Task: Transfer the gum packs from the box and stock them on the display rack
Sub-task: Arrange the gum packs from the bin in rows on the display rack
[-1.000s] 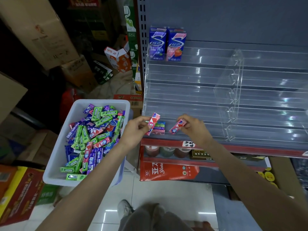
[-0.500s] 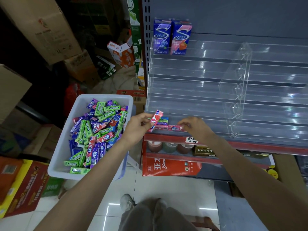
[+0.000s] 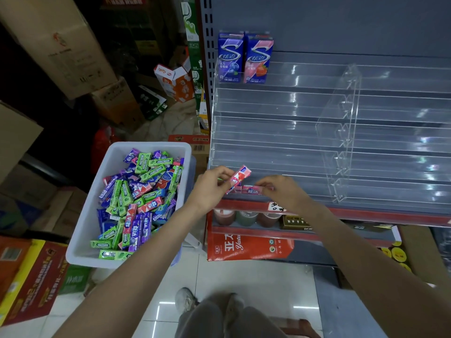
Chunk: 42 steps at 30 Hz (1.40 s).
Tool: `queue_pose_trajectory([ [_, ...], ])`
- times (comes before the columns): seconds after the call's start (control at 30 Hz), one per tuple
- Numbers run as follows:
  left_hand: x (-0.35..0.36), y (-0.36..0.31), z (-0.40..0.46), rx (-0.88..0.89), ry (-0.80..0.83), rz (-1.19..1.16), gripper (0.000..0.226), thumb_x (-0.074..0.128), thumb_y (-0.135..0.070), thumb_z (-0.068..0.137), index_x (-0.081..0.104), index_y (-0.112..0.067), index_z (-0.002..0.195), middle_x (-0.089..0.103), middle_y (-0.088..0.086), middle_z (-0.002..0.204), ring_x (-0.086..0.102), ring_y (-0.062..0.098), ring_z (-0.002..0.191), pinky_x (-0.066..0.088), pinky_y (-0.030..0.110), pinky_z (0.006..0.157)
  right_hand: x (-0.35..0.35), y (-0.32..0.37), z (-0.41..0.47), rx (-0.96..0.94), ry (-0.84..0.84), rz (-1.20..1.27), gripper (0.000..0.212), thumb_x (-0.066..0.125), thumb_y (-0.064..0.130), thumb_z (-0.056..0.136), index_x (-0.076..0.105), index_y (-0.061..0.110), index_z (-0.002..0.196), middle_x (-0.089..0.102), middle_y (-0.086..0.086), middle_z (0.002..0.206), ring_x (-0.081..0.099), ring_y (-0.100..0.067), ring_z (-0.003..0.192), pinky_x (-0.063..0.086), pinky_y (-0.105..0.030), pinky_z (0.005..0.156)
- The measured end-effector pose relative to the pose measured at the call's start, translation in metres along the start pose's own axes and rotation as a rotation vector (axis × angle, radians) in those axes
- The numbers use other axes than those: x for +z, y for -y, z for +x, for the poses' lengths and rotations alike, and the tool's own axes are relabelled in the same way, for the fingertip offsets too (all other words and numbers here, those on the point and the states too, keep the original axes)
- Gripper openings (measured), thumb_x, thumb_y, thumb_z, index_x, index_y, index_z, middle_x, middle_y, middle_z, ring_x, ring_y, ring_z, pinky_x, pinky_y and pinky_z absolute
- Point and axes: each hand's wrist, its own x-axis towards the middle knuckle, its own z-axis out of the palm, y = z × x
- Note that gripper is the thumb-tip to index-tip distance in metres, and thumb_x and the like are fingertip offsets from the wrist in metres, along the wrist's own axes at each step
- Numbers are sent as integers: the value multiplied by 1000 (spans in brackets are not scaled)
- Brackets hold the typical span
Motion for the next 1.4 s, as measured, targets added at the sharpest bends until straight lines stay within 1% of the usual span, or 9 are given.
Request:
queue_pose_trajectory([
  [0.23, 19, -14, 13, 74, 201, 248, 11, 44, -19, 99, 42, -15, 109, 58, 2, 77, 48, 9, 60, 34, 25, 54, -1, -3, 1, -23, -11, 36, 25, 51, 11, 94, 66, 9, 114, 67, -7, 114, 61, -19, 103, 41, -17, 85],
  [0.37, 20, -15, 20, 88, 250, 375, 13, 44, -19, 99, 43, -14, 111, 57, 4, 82, 45, 10, 58, 30, 24, 50, -3, -6, -1, 1, -23, 209, 24, 57, 11, 91, 61, 9, 115, 70, -6, 102, 65, -20, 95, 49, -28, 83],
  [0.47, 20, -15, 23, 97, 273, 408, 12, 45, -20, 99, 45, -17, 110, 61, 8, 87, 50, 17, 65, 32, 30, 57, -7, -8, -3, 14, -35, 456, 31, 61, 20, 90, 55, 16, 119, 69, -1, 95, 64, -10, 87, 47, -20, 79],
  [0.63, 19, -10, 25, 87, 295, 394, 15, 53, -21, 95, 48, -19, 110, 66, 9, 105, 60, 21, 88, 47, 33, 72, -6, -8, -2, 4, -130, 544, 8, 60, 14, 90, 64, 11, 96, 66, 2, 88, 61, -4, 79, 48, -10, 69],
  [0.77, 18, -2, 24, 41, 305, 364, 33, 62, -21, 90, 49, -18, 120, 64, 6, 119, 52, 20, 114, 44, 36, 96, -13, -16, -8, 73, -235, 724, 9, 54, 10, 93, 61, 8, 99, 65, -5, 94, 64, -17, 89, 57, -28, 81],
  [0.87, 20, 1, 21, 95, 289, 428, 36, 59, -19, 92, 51, -17, 127, 63, 0, 121, 42, 17, 119, 36, 29, 97, -20, -18, -12, 117, -364, 770, 15, 53, 4, 93, 62, 1, 104, 65, -9, 95, 64, -16, 85, 56, -30, 84],
  [1.07, 18, 2, 21, 194, 289, 636, 35, 53, -21, 95, 57, -22, 129, 56, -1, 129, 42, 20, 113, 35, 30, 95, -15, -22, -9, 155, -439, 555, 15, 58, 8, 91, 66, 7, 103, 67, -9, 103, 64, -22, 97, 52, -33, 90],
  [1.23, 18, 2, 20, 212, 278, 654, 35, 50, -18, 95, 57, -23, 129, 54, -2, 128, 41, 19, 113, 35, 31, 97, -4, -24, -10, 95, -349, 309, 18, 57, 3, 91, 65, 6, 106, 68, -9, 108, 62, -14, 91, 44, -5, 69],
  [1.4, 15, 5, 16, 219, 223, 642, 40, 50, -18, 95, 49, -19, 135, 48, -1, 135, 37, 18, 122, 31, 29, 102, -1, -16, -7, 102, -242, 133, 21, 51, 5, 93, 63, 9, 111, 69, -8, 108, 64, -17, 93, 45, -13, 72],
])
